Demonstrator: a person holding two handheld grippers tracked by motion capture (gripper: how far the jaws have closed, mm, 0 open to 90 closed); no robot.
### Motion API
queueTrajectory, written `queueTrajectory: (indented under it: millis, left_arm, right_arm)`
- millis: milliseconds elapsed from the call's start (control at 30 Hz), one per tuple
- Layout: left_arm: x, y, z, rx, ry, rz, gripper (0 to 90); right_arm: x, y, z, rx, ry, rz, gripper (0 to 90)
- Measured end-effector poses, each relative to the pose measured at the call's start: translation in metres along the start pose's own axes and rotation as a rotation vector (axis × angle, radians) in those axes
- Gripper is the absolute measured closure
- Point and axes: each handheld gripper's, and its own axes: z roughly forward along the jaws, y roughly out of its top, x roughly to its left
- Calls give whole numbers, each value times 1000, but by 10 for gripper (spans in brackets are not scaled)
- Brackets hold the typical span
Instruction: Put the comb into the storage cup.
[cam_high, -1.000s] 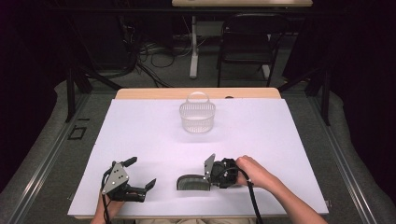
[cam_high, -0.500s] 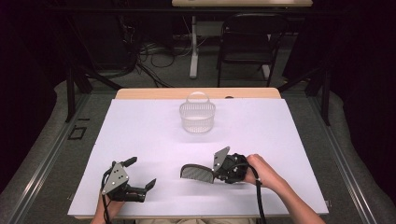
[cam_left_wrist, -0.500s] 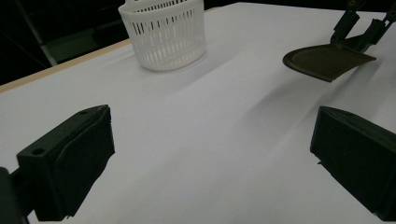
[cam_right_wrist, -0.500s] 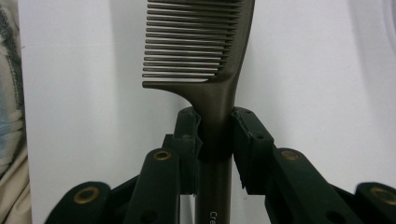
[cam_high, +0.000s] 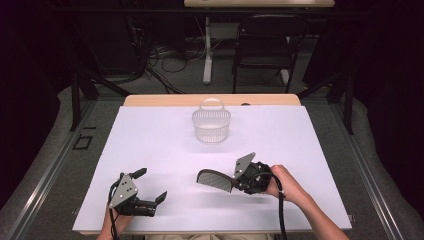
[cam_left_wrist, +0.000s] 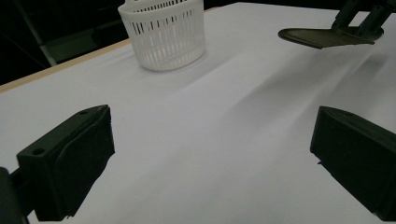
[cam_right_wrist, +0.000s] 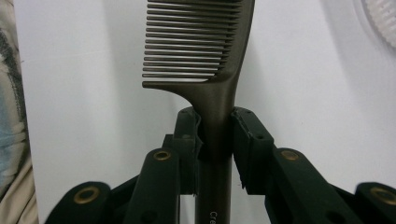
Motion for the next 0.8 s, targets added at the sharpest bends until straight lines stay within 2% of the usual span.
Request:
queueTrajectory:
  millis: [433, 633, 733, 800]
  left_arm:
    - [0, 0, 0, -1, 3, -2, 0]
    - [0, 0, 0, 2, 3, 1, 0]
    - [0, 0, 0, 0, 2, -1, 0]
    - [0, 0, 0, 1, 3, 0, 0]
  right_arm:
    - [-5, -8, -8, -14, -17, 59, 725]
    - [-7, -13, -10, -37, -29, 92, 725]
    - [-9, -16, -11, -43, -27, 92, 725]
    - [-10, -18, -14, -47, -34, 116, 725]
